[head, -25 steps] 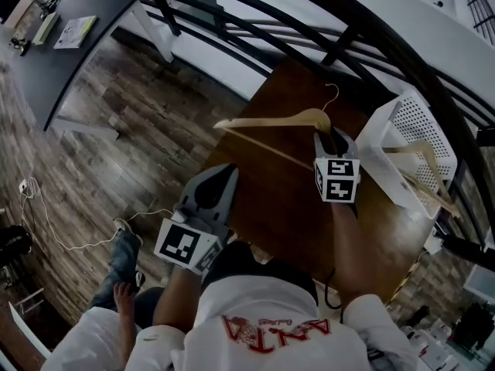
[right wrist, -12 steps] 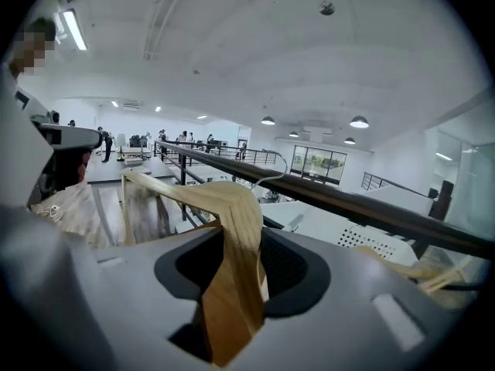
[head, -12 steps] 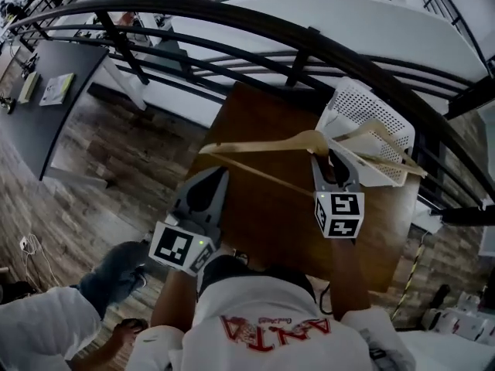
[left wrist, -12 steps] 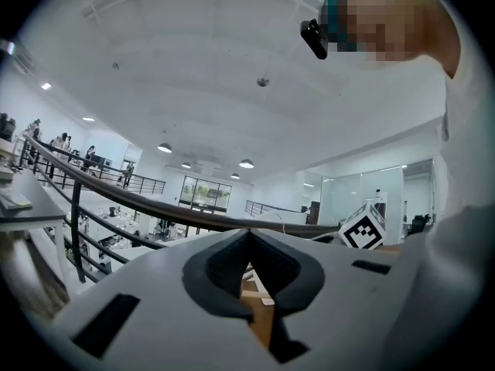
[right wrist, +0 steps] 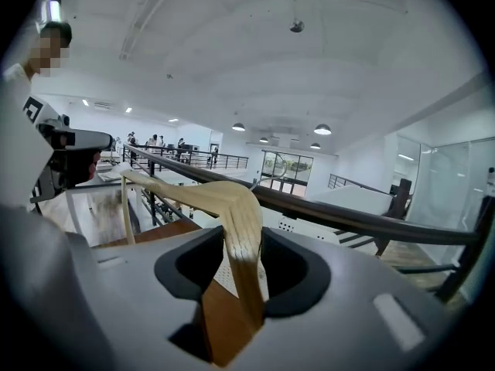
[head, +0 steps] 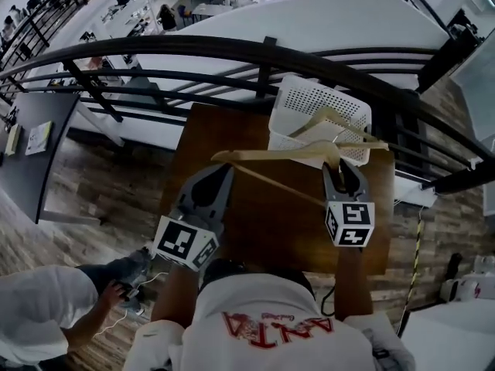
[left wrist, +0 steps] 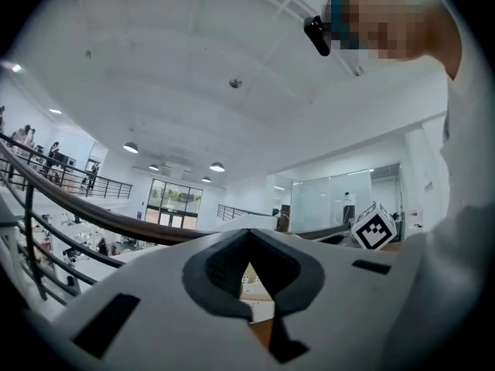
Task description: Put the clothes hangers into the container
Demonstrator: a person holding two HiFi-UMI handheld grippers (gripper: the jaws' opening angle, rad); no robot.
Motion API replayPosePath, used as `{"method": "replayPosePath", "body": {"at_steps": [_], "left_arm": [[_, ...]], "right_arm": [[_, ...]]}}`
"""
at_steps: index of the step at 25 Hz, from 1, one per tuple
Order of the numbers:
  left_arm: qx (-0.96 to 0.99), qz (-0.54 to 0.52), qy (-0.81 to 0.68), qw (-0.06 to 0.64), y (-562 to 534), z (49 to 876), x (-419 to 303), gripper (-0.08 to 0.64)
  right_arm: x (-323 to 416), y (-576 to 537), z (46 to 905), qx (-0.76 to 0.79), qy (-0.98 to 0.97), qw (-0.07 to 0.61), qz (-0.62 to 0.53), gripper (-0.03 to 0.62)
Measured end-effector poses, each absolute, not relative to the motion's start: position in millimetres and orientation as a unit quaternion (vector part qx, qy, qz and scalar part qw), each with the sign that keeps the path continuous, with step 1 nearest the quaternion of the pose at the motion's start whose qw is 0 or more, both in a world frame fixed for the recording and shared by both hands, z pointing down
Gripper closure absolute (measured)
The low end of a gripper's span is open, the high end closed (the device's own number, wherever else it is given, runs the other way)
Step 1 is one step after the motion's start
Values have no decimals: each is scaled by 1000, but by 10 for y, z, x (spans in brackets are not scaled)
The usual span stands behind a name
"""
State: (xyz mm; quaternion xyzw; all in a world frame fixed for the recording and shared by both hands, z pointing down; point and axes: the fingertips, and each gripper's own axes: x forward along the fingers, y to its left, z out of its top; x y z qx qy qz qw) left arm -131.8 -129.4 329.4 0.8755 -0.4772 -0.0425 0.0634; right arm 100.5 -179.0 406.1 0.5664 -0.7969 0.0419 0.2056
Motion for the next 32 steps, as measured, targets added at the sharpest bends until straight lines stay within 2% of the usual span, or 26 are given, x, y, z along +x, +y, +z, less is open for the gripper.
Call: {"method": "replayPosePath", "body": {"at_steps": [8, 16, 22, 32], "left_arm": [[887, -45, -455, 70, -1357, 3319, -914, 551], [884, -53, -456, 84, -1467, 3438, -756, 551], [883, -48, -458, 95, -1572, 3516, -685, 551], [875, -40, -467, 119, -1695, 3777, -672, 552]], "right_arm": [[1643, -1841, 3954, 597, -770, 224, 23, 442], [2192, -2371, 3667, 617, -740, 266, -18, 442], [2467, -2957, 3659, 611, -711, 346, -45, 442], [2272, -3669, 4163, 537, -688, 485, -56, 442]]}}
